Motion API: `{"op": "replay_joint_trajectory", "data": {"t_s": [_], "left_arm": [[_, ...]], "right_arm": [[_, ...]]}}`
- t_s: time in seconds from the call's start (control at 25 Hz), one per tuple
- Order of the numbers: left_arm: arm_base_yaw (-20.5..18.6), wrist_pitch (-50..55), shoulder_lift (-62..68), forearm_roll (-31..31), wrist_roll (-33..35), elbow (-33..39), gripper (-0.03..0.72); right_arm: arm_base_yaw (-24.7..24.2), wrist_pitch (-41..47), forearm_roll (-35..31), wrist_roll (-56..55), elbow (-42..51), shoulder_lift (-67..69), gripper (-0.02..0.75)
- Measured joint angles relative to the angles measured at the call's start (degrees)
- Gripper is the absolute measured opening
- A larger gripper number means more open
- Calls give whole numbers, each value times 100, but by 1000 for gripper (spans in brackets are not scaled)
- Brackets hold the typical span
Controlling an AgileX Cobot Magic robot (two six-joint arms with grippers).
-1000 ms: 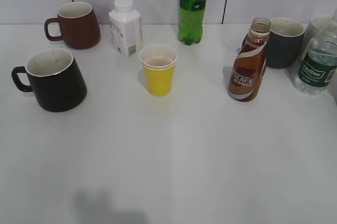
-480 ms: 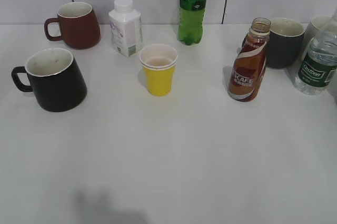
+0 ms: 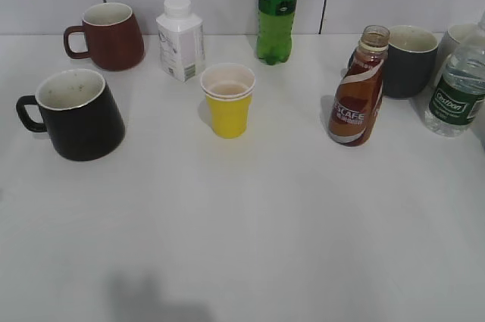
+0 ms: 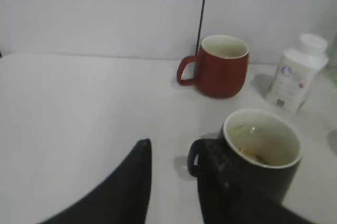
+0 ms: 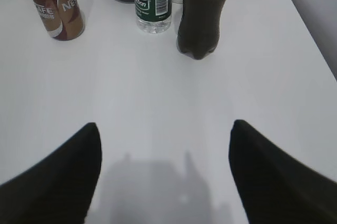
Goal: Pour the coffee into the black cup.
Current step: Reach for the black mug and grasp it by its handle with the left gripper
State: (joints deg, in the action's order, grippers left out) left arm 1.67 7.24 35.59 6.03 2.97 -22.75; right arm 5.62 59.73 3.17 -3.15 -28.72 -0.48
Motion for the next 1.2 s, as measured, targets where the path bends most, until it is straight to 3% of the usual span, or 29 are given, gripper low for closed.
{"op": "replay_joint_trajectory", "data": {"t_s": [0.32, 0.6, 1.2], "left_arm": [[39, -1789, 787, 97, 0, 1007, 263], [200, -2330, 1389, 66, 0, 1033, 386], [200, -4612, 4111, 46, 0, 1028, 389]], "right_arm": [[0, 0, 0, 0, 0, 0, 588], [0, 0, 0, 0, 0, 0, 588], [0, 0, 0, 0, 0, 0, 588]]}}
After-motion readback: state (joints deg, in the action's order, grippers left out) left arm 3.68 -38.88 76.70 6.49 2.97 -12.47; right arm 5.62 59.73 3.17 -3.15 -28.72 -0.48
